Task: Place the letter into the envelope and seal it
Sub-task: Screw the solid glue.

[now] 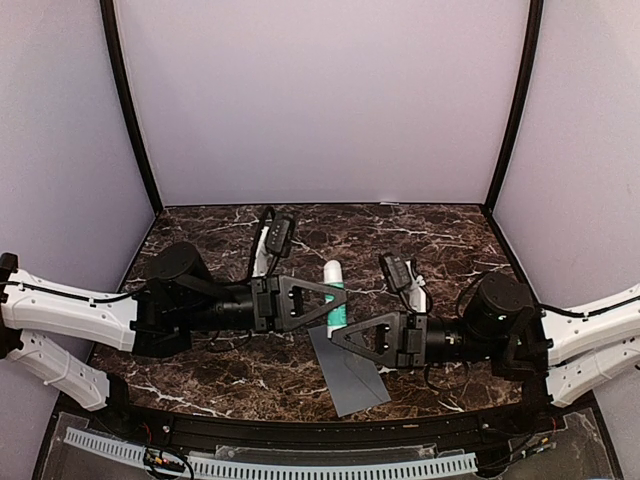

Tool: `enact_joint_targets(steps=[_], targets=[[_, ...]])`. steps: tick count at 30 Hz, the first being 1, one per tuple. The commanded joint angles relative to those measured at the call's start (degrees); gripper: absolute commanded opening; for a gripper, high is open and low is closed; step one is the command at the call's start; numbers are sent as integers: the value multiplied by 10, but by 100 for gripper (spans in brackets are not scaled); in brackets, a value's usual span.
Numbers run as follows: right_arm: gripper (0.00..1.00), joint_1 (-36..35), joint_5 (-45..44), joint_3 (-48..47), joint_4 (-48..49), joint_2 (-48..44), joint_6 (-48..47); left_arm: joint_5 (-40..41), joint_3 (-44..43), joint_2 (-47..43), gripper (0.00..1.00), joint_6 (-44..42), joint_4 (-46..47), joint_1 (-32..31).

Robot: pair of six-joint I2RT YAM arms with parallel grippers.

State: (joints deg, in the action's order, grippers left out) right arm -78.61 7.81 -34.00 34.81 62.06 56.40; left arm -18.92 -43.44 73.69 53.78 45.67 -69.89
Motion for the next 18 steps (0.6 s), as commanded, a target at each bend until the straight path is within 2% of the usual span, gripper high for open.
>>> enact_joint_targets(steps=[1, 4, 6, 8, 12, 18], targets=[[10, 14, 26, 10, 133, 8, 30, -103, 16, -23, 0, 5, 101, -3], [9, 15, 18, 2, 116, 11, 25, -98, 17, -25, 0, 6, 102, -3], [9, 15, -2, -6, 80, 9, 15, -71, 15, -33, 0, -5, 70, -3], [10, 14, -32, -18, 30, 5, 2, -17, 6, -45, 0, -23, -36, -3], [10, 14, -116, -67, -119, 11, -28, 114, -17, -66, 0, -48, -190, -3], [8, 14, -224, -204, -352, 95, -73, 223, -40, -52, 0, -32, -290, -3]])
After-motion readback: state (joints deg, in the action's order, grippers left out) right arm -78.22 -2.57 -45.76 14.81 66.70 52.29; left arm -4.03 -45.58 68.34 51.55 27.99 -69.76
